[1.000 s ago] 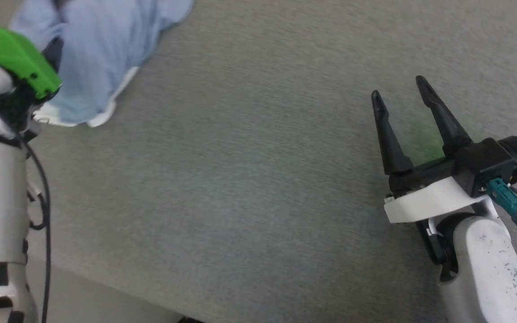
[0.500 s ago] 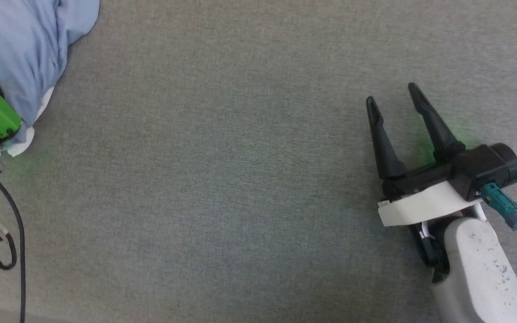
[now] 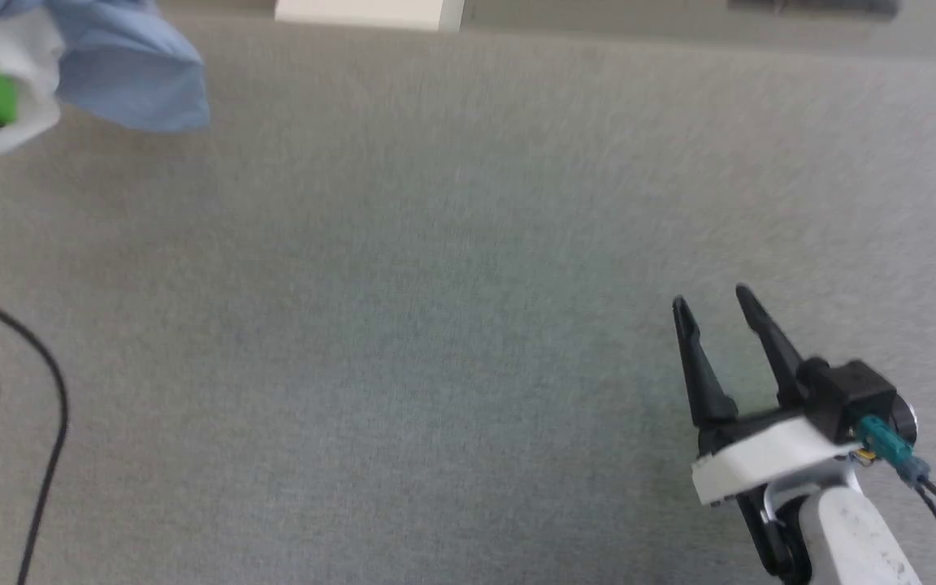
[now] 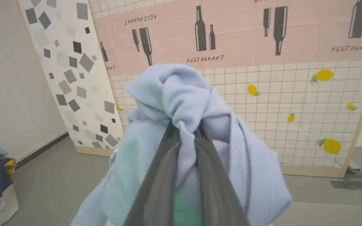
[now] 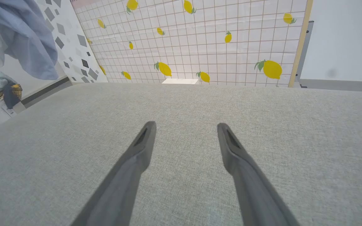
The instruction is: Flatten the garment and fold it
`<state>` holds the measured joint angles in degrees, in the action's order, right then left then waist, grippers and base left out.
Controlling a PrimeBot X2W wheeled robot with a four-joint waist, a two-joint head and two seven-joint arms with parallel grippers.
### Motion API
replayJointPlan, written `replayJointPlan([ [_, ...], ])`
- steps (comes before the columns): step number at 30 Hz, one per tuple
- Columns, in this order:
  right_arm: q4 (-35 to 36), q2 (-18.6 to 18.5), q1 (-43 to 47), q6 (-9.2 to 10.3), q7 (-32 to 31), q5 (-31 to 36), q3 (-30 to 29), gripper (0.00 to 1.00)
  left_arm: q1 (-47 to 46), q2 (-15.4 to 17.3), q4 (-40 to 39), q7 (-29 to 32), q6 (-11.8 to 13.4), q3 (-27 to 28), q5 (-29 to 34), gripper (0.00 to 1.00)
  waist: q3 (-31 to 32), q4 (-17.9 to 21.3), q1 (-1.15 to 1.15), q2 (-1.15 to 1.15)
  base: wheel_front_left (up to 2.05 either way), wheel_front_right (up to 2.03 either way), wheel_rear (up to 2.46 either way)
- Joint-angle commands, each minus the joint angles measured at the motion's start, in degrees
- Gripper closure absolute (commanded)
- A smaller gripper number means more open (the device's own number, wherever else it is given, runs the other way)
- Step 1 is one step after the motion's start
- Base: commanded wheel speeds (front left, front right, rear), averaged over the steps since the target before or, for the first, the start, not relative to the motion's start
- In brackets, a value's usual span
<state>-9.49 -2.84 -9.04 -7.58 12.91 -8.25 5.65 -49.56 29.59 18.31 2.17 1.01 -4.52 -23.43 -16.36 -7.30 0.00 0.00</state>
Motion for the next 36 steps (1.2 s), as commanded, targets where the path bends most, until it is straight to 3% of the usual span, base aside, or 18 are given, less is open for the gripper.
replayJointPlan([
  [1,-0.16,-0.05,0.81,0.09,0.42,-0.68,-0.17,0.0,-1.49,-0.73,-0.53,-0.61,-0.85,-0.81,0.22,1.0,10.46,3.67,0.0,0.0,0.0,0.0,0.0],
  [11,0.99,-0.04,3.09,0.09,-0.25,-1.44,-0.27,0.0,-5.0,-10.03,-6.18,-0.61,-4.45,-8.77,-1.95,1.0,13.89,11.17,0.0,0.0,0.0,0.0,0.0],
  [19,1.99,-0.04,3.95,0.09,-1.25,-1.5,-0.51,0.0,-1.43,-18.73,-4.75,1.04,-6.29,-15.87,-6.09,1.0,13.54,15.76,0.0,0.0,0.0,0.0,0.0],
  [23,2.49,-0.04,4.17,0.09,-1.55,-1.82,-0.17,0.0,4.37,-20.13,-0.09,4.83,-6.8,-19.37,-8.04,1.0,13.24,17.6,0.0,0.0,0.0,0.0,0.0],
  [27,2.68,-0.04,4.42,0.09,-1.97,-1.6,-0.03,0.0,11.41,-19.49,6.78,11.64,-6.84,-23.92,-8.31,1.0,13.09,18.72,0.0,0.0,0.0,0.0,0.0],
  [36,3.35,-0.04,5.15,0.09,-3.05,-1.22,-0.23,0.0,23.27,-19.35,16.29,25.54,-5.45,-30.05,-10.09,1.0,13.32,17.77,0.0,0.0,0.0,0.0,0.0],
])
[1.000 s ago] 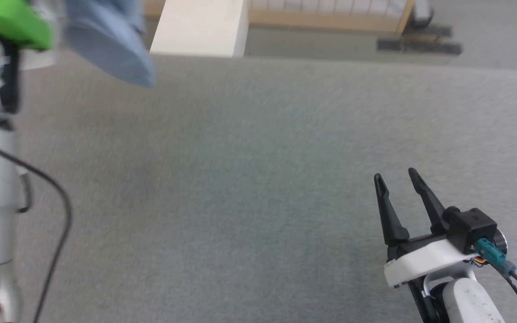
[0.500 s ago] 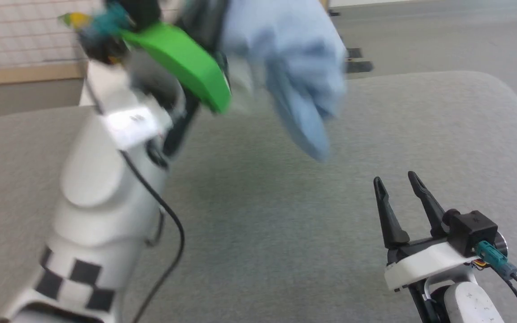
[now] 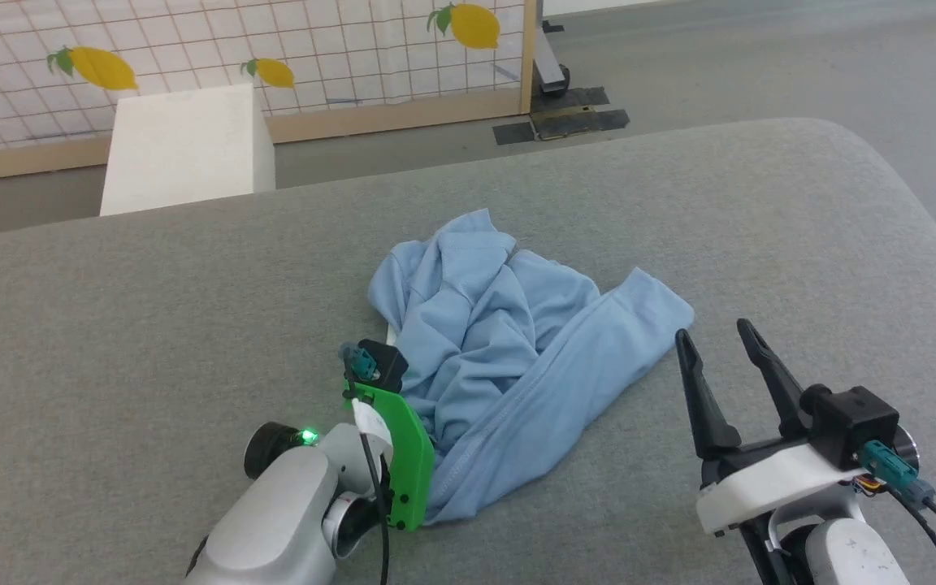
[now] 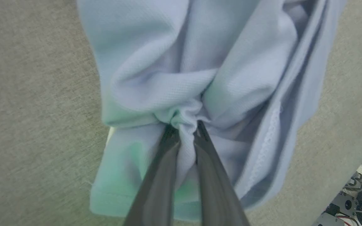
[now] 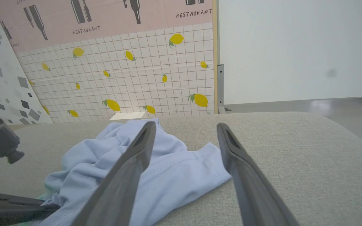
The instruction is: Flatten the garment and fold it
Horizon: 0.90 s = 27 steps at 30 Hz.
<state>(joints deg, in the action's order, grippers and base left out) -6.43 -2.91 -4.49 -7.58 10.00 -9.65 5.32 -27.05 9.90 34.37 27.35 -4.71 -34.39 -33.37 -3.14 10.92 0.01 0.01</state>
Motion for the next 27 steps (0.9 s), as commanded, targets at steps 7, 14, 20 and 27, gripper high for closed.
replayJointPlan([
  [7,0.86,0.03,1.25,0.09,-1.21,0.61,0.55,0.0,3.75,0.12,-5.39,-10.69,5.05,3.35,0.39,0.0,1.32,-3.16,-0.01,-0.01,0.0,0.0,0.0],
  [14,1.67,0.03,1.85,0.09,-2.08,0.97,0.43,0.0,8.91,1.73,-16.26,-35.71,13.33,10.97,4.83,0.0,2.35,-5.99,-0.01,-0.01,0.0,0.0,0.0],
  [20,2.66,0.03,2.02,0.09,-2.68,1.1,-0.1,0.0,15.35,2.59,-23.89,-42.26,16.35,17.71,8.04,0.0,1.71,-8.25,-0.01,-0.01,0.0,0.0,0.0],
  [27,1.89,0.03,-0.07,0.09,-7.77,0.63,-3.94,0.0,22.57,-1.5,-34.51,-42.33,14.26,27.11,15.21,0.0,-1.14,-10.9,-0.01,-0.01,0.0,0.0,0.0],
])
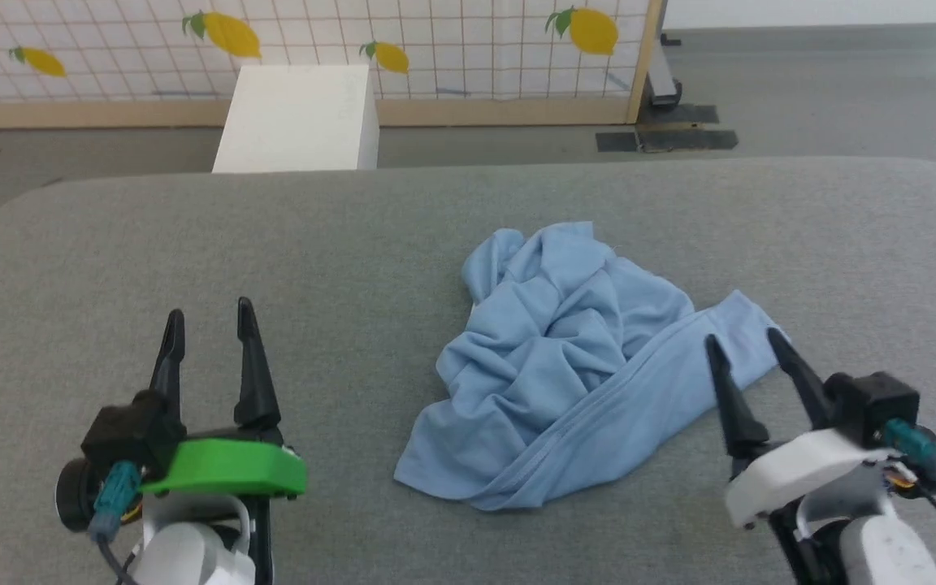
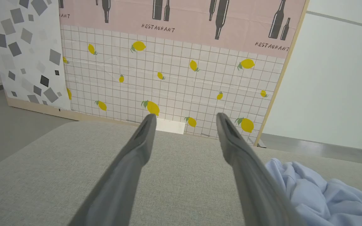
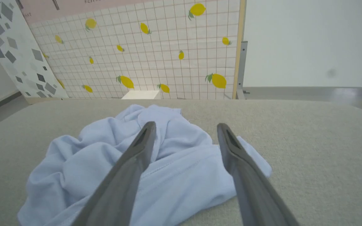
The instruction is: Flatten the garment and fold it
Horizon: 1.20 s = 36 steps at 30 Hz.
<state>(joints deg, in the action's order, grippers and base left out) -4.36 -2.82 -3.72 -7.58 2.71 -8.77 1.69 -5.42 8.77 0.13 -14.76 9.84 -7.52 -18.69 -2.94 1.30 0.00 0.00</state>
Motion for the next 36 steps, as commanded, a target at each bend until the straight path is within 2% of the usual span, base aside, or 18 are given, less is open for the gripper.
replayJointPlan([
  [1,-0.86,-0.06,-1.74,0.09,-2.74,-0.02,-1.71,0.0,1.75,-1.21,-1.3,-0.22,-0.95,1.31,1.34,0.0,-1.88,-1.72,0.0,0.0,0.0,0.0,0.0],
  [7,-6.59,-0.06,-9.76,0.09,-19.53,2.0,-5.55,0.0,2.29,-4.16,-2.69,-0.23,-4.64,5.16,4.39,0.0,-5.39,-4.34,0.0,0.0,0.0,0.0,0.0],
  [13,-10.92,-0.06,-16.28,0.09,-31.48,3.18,-3.75,0.0,0.14,-5.59,-2.29,-0.23,-6.81,6.11,5.47,0.0,-8.23,-7.36,0.0,0.0,0.0,0.0,0.0],
  [17,-12.36,-0.12,-17.89,0.09,-39.86,7.66,-2.2,0.0,-0.48,-5.83,-1.72,-0.23,-7.35,6.03,5.15,0.0,-9.17,-8.52,0.0,0.0,0.0,0.0,0.0],
  [18,-12.6,-0.12,-17.89,0.09,-41.85,8.57,-2.19,0.27,-0.53,-5.85,-1.46,-0.23,-7.39,5.92,4.78,0.0,-9.18,-8.64,0.0,0.0,0.0,0.0,0.0],
  [19,-12.6,-0.12,-17.72,0.09,-44.05,9.43,-2.12,0.69,-0.62,-5.86,-1.1,-0.23,-7.44,5.66,4.32,0.0,-9.1,-8.83,0.0,0.0,0.0,0.0,0.0],
  [20,-12.33,-0.11,-17.43,0.09,-45.46,9.77,-2.13,1.0,-0.64,-5.86,-0.9,-0.23,-7.42,5.47,4.05,0.0,-8.98,-8.91,0.0,0.0,0.0,0.0,0.0],
  [25,-7.33,-0.09,-11.41,0.09,-50.81,7.5,-4.62,1.0,0.04,-5.88,-0.03,-0.23,-7.33,4.73,3.22,0.0,-7.0,-8.57,0.0,0.0,0.0,0.0,0.0],
  [29,0.12,-0.08,-1.63,0.09,-53.8,5.2,-8.86,1.0,0.87,-5.88,0.38,-0.23,-7.48,4.75,3.37,0.0,-4.88,-7.46,0.0,0.0,0.0,0.0,0.0],
  [33,6.9,-0.07,7.75,0.09,-53.97,2.12,-14.69,1.0,1.23,-5.89,0.6,-0.24,-7.92,5.25,3.88,0.0,-3.43,-6.27,0.0,0.0,0.0,0.0,0.0],
  [34,8.24,-0.07,9.68,0.09,-53.2,0.87,-16.21,0.87,1.23,-5.89,0.64,-0.24,-8.05,5.41,3.97,0.0,-3.05,-5.96,0.0,0.0,0.0,0.0,0.0],
  [35,9.09,-0.07,11.03,0.09,-52.43,0.1,-17.14,0.51,1.27,-5.89,0.67,-0.24,-8.12,5.49,4.02,0.0,-2.83,-5.76,0.0,0.0,0.0,0.0,0.0],
  [36,9.63,-0.07,12.4,0.09,-51.48,-1.05,-18.17,0.0,1.41,-5.89,0.63,-0.24,-8.12,5.49,4.03,0.0,-2.58,-5.48,0.0,0.0,0.0,0.0,0.0],
])
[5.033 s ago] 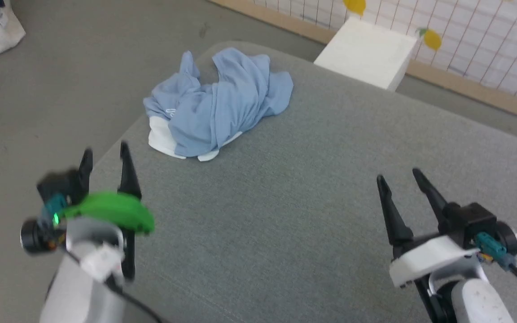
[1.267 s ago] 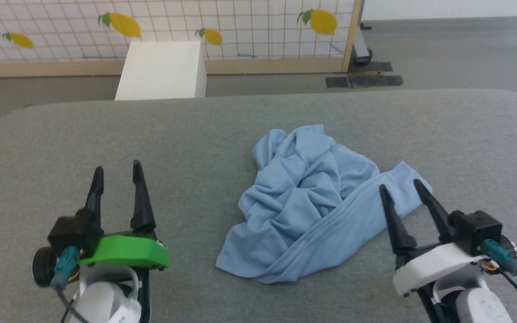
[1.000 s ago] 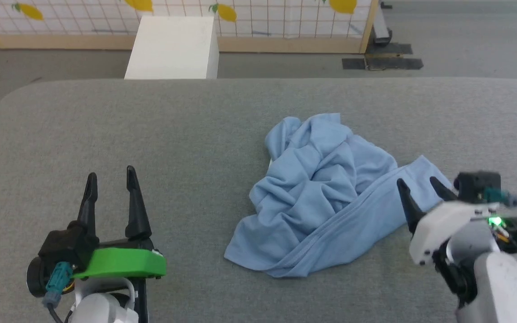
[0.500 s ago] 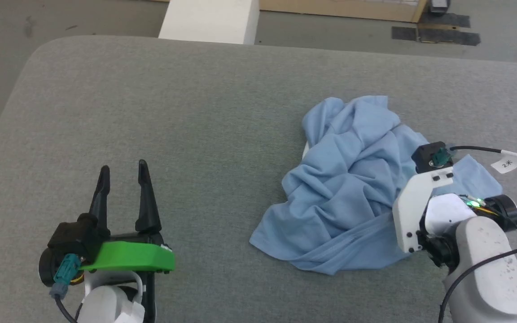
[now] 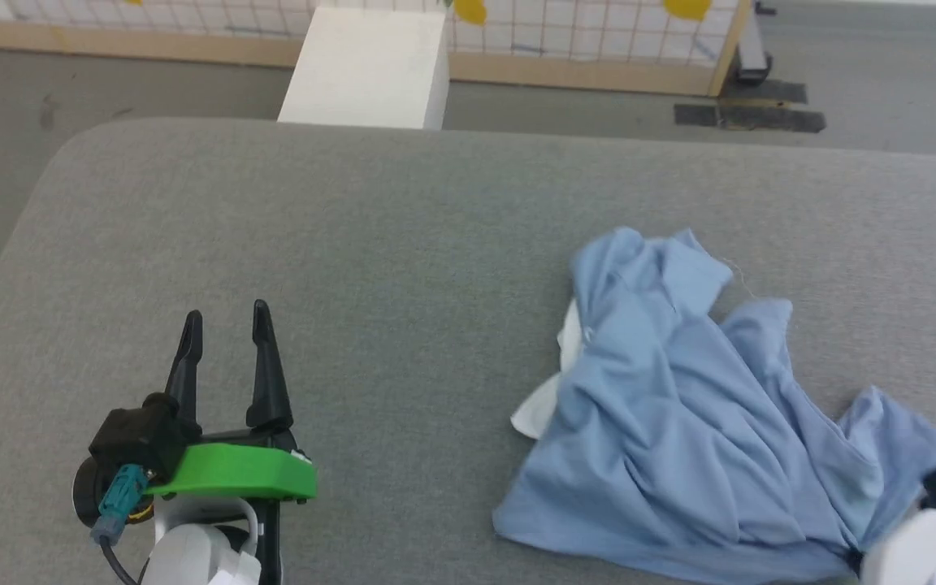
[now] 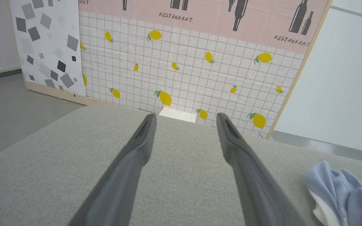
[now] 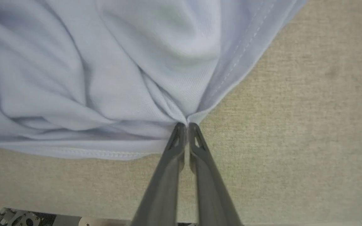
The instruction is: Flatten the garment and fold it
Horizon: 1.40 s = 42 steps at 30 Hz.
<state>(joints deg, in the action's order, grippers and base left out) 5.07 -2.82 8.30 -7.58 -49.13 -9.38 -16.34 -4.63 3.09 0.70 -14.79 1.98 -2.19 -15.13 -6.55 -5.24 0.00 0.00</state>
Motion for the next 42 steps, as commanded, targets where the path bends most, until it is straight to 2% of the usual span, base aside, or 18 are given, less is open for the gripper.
replayJointPlan([
  [1,0.34,-0.07,1.07,0.09,1.33,-1.66,-0.86,0.0,0.8,-0.21,0.08,-0.2,-0.32,0.14,0.59,0.0,1.29,1.36,0.0,0.0,0.0,0.0,0.0],
  [3,0.6,-0.07,1.73,0.09,4.41,-3.2,-1.53,0.0,1.21,-0.21,0.24,-0.2,-0.63,-0.04,0.9,0.0,1.75,1.73,0.0,0.0,0.0,0.0,0.0],
  [9,0.78,-0.07,-4.69,0.09,22.79,-9.43,0.8,0.0,1.62,-0.21,1.16,-0.2,-1.39,-0.49,1.22,0.0,2.68,1.34,0.0,0.0,0.0,0.0,0.0],
  [13,-2.22,-0.06,-11.77,0.09,27.69,-8.48,6.02,0.0,1.18,-0.21,1.39,-0.2,-1.75,-1.3,1.14,0.0,1.86,-0.16,0.0,0.0,0.0,0.0,0.0],
  [18,-10.4,-0.06,-23.97,0.09,27.27,-3.34,11.09,0.0,0.22,-0.21,1.21,-0.2,-1.65,-2.44,0.94,0.0,-0.69,-2.68,0.0,0.0,0.0,0.0,0.0],
  [22,-19.88,-0.06,-32.56,0.09,26.32,0.38,11.04,0.0,-0.87,-0.21,0.9,-0.2,-1.31,-3.6,0.78,0.0,-3.16,-5.12,0.0,0.0,0.0,0.0,0.0],
  [27,-30.96,-0.06,-39.91,0.09,21.38,6.79,9.72,0.0,-2.03,-0.21,0.73,-0.2,-0.58,-4.2,-0.12,0.0,-5.97,-7.31,0.0,0.0,0.0,0.0,0.0],
  [31,-36.98,-0.06,-42.58,0.09,14.17,14.14,8.14,0.0,-2.56,-0.21,0.79,-0.2,-0.13,-4.6,-0.73,0.0,-6.77,-8.28,0.0,0.0,0.0,0.0,0.0],
  [32,-37.7,-0.06,-42.89,0.09,12.74,14.96,7.72,0.23,-2.61,-0.21,0.84,-0.2,-0.03,-4.66,-0.81,0.0,-6.75,-8.38,0.0,0.0,0.0,0.0,0.0],
  [33,-38.21,-0.06,-43.22,0.09,11.64,14.99,7.4,0.85,-2.65,-0.21,0.93,-0.2,0.06,-4.72,-0.88,0.0,-6.64,-8.5,0.0,0.0,0.0,0.0,0.0],
  [34,-38.36,-0.06,-43.36,0.09,11.25,14.54,7.21,1.0,-2.62,-0.21,1.04,-0.2,0.12,-4.74,-0.89,0.0,-6.44,-8.52,0.0,0.0,0.0,0.0,0.0],
  [37,-37.61,-0.06,-43.48,0.09,12.74,11.96,6.96,1.0,-2.23,-0.21,1.5,-0.2,0.16,-4.51,-0.75,0.0,-5.21,-8.24,0.0,0.0,0.0,0.0,0.0],
  [38,-36.17,-0.06,-43.93,0.09,18.13,4.74,8.75,1.0,-1.94,-0.21,1.91,-0.2,-0.07,-4.22,-0.39,0.0,-3.56,-7.82,0.0,0.0,0.0,0.0,0.0],
  [42,-30.98,-0.06,-43.47,0.09,26.53,-4.26,19.32,1.0,-1.26,-0.21,2.34,-0.2,-0.52,-3.63,0.41,0.0,-1.1,-6.93,0.0,0.0,0.0,0.0,0.0],
])
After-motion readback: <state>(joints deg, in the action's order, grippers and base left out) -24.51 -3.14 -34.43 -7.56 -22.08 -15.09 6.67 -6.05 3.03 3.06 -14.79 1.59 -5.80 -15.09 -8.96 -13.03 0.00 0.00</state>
